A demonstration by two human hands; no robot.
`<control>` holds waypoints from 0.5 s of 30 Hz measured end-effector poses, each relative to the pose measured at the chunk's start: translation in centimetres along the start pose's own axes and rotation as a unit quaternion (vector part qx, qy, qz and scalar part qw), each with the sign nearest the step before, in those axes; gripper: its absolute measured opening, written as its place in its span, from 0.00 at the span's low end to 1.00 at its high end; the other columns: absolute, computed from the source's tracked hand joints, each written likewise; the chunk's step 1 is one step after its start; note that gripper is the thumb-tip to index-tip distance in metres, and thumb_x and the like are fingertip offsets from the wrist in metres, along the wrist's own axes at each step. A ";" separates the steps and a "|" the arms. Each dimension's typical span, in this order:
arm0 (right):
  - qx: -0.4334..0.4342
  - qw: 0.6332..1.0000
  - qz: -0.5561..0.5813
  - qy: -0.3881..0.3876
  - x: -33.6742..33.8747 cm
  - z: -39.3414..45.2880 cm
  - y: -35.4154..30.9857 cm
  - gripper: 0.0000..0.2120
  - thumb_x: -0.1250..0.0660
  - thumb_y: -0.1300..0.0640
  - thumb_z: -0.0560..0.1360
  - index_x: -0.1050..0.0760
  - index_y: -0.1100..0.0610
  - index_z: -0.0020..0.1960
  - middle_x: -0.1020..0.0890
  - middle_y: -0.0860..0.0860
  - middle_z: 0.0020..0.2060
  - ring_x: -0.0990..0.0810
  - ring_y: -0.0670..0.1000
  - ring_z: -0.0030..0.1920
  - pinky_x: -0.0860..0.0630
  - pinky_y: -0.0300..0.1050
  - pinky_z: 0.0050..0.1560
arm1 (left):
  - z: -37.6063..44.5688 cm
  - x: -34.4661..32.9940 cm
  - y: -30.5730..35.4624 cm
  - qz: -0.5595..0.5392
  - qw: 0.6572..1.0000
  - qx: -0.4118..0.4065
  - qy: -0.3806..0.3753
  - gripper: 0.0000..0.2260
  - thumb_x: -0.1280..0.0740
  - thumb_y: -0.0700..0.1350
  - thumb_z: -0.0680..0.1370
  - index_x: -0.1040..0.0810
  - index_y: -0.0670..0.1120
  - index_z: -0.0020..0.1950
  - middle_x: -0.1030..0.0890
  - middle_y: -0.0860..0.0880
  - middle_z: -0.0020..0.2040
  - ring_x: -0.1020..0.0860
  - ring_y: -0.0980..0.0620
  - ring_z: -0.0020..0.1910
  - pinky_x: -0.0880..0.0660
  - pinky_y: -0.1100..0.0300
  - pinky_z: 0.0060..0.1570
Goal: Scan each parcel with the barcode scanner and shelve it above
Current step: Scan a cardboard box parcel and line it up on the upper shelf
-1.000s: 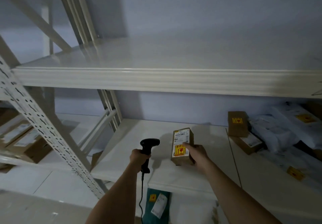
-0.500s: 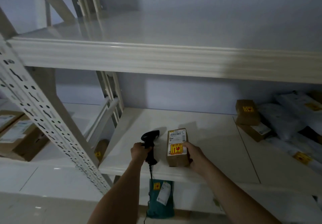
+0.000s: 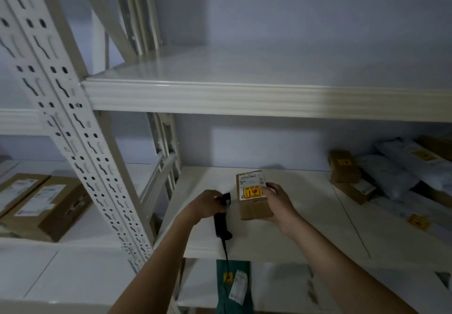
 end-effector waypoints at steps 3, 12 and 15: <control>0.018 1.000 -0.023 0.010 -0.6 -1.7 -1.5 0.13 0.38 0.50 0.82 0.28 0.51 0.65 0.19 0.56 0.59 0.17 0.58 0.54 0.19 0.61 0.56 | -3.1 1.3 1.9 -0.106 0.987 -0.100 -0.062 0.31 0.26 0.47 0.73 0.31 0.47 0.74 0.26 0.50 0.69 0.26 0.51 0.65 0.27 0.55 0.65; 0.125 0.970 -0.180 -0.106 -1.2 -8.5 -7.7 0.19 0.38 0.42 0.80 0.22 0.52 0.63 0.16 0.50 0.55 0.18 0.50 0.55 0.21 0.50 0.60 | -9.0 3.1 5.5 -0.171 0.957 -0.207 0.111 0.14 0.24 0.47 0.72 0.19 0.53 0.57 0.17 0.56 0.52 0.18 0.61 0.47 0.22 0.69 0.43; 0.185 0.943 -0.231 -0.149 0.1 -10.6 -9.4 0.20 0.35 0.39 0.78 0.23 0.47 0.65 0.17 0.46 0.58 0.19 0.44 0.56 0.23 0.46 0.63 | -11.5 3.9 7.0 -0.146 0.957 -0.214 0.132 0.12 0.25 0.50 0.72 0.19 0.59 0.54 0.17 0.59 0.48 0.18 0.65 0.45 0.25 0.75 0.39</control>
Point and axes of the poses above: each hand's wrist, its own z-axis towards the middle knuckle, its own x-axis out of the back of the hand, y = z × x, the point moved 1 cm from there along z, towards the middle knuckle
